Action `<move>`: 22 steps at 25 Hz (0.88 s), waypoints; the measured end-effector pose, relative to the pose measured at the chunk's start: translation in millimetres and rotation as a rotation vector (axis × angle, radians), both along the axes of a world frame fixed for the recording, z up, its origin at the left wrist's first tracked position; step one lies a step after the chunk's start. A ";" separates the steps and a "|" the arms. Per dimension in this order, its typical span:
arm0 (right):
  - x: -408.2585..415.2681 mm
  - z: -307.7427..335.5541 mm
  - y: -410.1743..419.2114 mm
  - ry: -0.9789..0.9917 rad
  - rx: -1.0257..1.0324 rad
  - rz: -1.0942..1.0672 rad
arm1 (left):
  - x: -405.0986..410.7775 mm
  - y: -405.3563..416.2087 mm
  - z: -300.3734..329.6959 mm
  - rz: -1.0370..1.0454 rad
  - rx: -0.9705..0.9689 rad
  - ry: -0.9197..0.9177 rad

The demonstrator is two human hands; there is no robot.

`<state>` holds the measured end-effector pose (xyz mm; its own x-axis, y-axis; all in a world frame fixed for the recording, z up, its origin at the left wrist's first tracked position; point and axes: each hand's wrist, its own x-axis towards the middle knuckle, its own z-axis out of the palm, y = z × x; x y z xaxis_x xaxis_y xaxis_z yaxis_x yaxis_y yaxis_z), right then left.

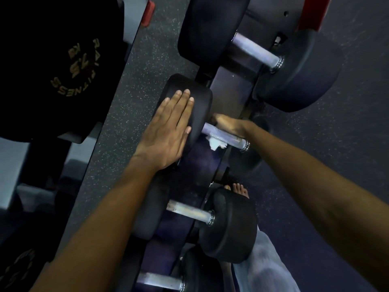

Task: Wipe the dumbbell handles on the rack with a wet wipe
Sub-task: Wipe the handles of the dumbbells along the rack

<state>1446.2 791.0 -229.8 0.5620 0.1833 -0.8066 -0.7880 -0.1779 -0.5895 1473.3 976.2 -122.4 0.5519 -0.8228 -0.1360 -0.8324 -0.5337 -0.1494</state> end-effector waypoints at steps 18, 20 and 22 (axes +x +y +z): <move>-25.8 -1.4 -33.1 -0.174 -0.639 0.590 | -0.6 0.0 1.7 0.052 -0.072 0.117; -28.0 5.8 -37.8 -0.289 -0.756 0.614 | -1.0 0.2 1.7 0.058 -0.077 0.134; -27.4 14.1 -47.1 -0.344 -0.775 0.522 | -0.3 -1.2 3.5 0.072 -0.082 0.155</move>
